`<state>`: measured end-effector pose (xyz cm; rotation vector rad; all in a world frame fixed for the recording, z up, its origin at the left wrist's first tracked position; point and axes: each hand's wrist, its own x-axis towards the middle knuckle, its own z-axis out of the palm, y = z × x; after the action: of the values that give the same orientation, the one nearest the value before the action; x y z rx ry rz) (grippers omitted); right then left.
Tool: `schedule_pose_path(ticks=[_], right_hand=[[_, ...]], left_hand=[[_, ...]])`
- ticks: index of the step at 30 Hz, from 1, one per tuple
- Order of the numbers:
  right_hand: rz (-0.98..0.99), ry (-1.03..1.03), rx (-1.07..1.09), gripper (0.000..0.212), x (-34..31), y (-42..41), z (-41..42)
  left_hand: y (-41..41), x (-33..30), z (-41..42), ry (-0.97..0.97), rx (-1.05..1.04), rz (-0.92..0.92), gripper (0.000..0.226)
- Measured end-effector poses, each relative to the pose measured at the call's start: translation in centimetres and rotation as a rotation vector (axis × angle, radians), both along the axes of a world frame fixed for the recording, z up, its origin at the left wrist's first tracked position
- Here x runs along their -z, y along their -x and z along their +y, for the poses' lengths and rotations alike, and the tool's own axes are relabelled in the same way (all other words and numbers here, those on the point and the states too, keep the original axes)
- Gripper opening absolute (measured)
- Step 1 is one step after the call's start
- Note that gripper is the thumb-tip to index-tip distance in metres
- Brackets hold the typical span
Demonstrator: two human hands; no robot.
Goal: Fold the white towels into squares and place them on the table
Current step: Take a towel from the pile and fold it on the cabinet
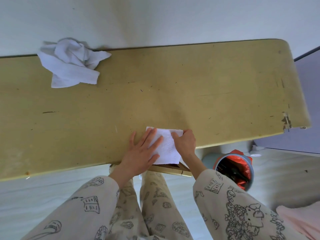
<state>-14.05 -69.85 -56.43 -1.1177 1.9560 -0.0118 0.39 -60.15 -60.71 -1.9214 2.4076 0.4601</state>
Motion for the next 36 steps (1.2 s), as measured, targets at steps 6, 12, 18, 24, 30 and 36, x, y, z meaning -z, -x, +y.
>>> schedule_pose_path(ticks=[6, 12, 18, 24, 30, 36], right_hand=[[0.072, 0.045, -0.196, 0.032, -0.7, -0.3, 0.4], [-0.176, 0.064, -0.171, 0.015, -3.0, -0.5, 0.7], [-0.257, 0.058, -0.363, 0.034, -7.2, -3.6, 1.0], [-0.214, 0.218, -0.834, 0.016, -12.8, -11.7, 5.7], [-0.381, 0.415, -1.201, 0.01, -18.2, -20.6, 18.0], [-0.645, 0.461, -1.526, 0.01, -22.6, -27.5, 35.7]], left_hand=[[0.4, -0.7, 0.1, -0.026, -0.063, 0.051, 0.057], [-1.0, -1.7, 1.2, -0.101, -0.156, 0.181, 0.049], [-3.8, -6.1, 5.4, -0.08, -0.508, 0.373, 0.076], [-8.7, -11.0, 14.4, 0.123, -0.842, 0.433, 0.058], [-12.7, -17.4, 30.0, 0.289, -1.15, 0.357, 0.063], [-12.3, -23.6, 49.0, 0.484, -1.501, 0.184, 0.055]])
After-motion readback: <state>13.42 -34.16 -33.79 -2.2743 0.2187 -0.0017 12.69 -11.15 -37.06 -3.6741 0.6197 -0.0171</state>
